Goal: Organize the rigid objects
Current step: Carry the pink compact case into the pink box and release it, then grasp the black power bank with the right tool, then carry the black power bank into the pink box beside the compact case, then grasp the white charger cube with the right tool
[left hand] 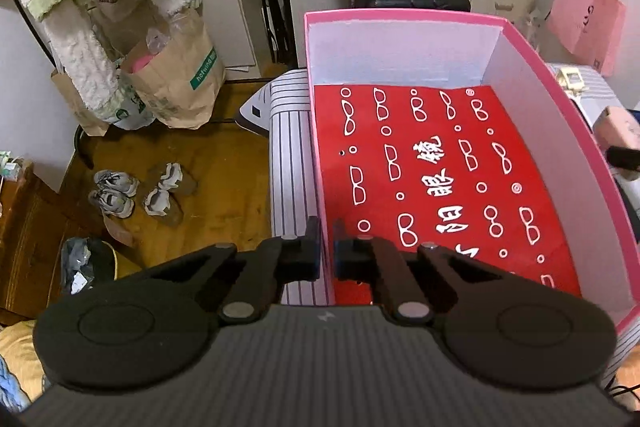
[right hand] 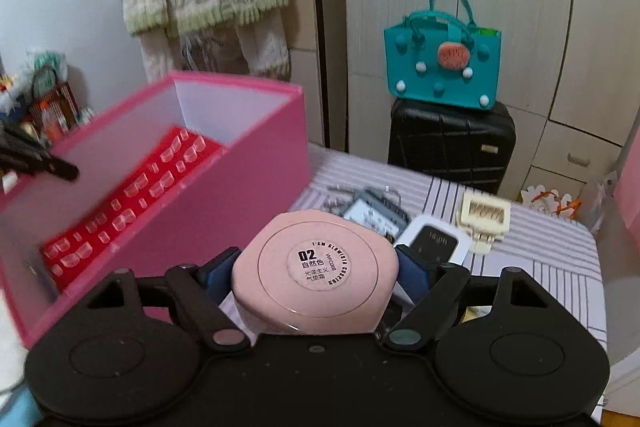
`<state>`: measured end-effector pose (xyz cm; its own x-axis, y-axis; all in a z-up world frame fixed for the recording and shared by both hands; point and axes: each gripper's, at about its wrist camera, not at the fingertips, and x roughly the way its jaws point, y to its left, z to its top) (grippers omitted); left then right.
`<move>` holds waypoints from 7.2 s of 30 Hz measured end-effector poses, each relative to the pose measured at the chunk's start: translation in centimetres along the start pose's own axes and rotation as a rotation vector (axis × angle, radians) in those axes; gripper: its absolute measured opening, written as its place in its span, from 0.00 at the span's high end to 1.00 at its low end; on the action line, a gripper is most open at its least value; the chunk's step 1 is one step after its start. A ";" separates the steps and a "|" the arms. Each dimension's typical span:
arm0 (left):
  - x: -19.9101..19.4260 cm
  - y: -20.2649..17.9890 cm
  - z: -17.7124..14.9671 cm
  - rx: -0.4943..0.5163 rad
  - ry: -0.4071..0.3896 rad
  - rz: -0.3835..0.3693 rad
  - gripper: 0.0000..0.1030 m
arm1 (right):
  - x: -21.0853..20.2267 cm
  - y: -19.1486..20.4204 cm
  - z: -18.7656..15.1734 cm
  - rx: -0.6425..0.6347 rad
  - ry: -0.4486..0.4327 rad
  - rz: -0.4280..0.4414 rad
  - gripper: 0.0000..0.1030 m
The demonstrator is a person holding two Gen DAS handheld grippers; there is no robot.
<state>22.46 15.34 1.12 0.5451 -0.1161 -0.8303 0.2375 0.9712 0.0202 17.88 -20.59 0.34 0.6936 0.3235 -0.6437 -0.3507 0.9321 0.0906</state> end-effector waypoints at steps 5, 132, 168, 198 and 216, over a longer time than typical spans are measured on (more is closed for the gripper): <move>0.5 -0.3 -0.2 0.002 0.015 0.015 0.95 | -2.2 1.1 3.0 -0.012 -0.051 0.072 0.17; 0.6 0.8 0.3 -0.043 0.012 -0.069 0.93 | -0.7 6.7 4.8 -0.063 0.063 0.289 0.34; 1.0 1.2 1.1 -0.018 0.052 -0.098 0.93 | 6.7 9.6 9.2 -0.137 0.174 0.196 0.24; 0.8 1.8 0.6 -0.112 0.008 -0.094 0.93 | 0.0 2.6 -8.2 0.100 0.262 0.134 0.29; 0.8 1.4 0.5 -0.118 0.004 -0.084 0.93 | 0.5 4.2 -8.6 -0.012 0.240 0.067 0.53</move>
<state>23.61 16.49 0.80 0.5239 -0.1978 -0.8285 0.1862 0.9757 -0.1153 11.34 -17.96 -6.13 0.4997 0.3356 -0.7986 -0.3996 0.9072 0.1313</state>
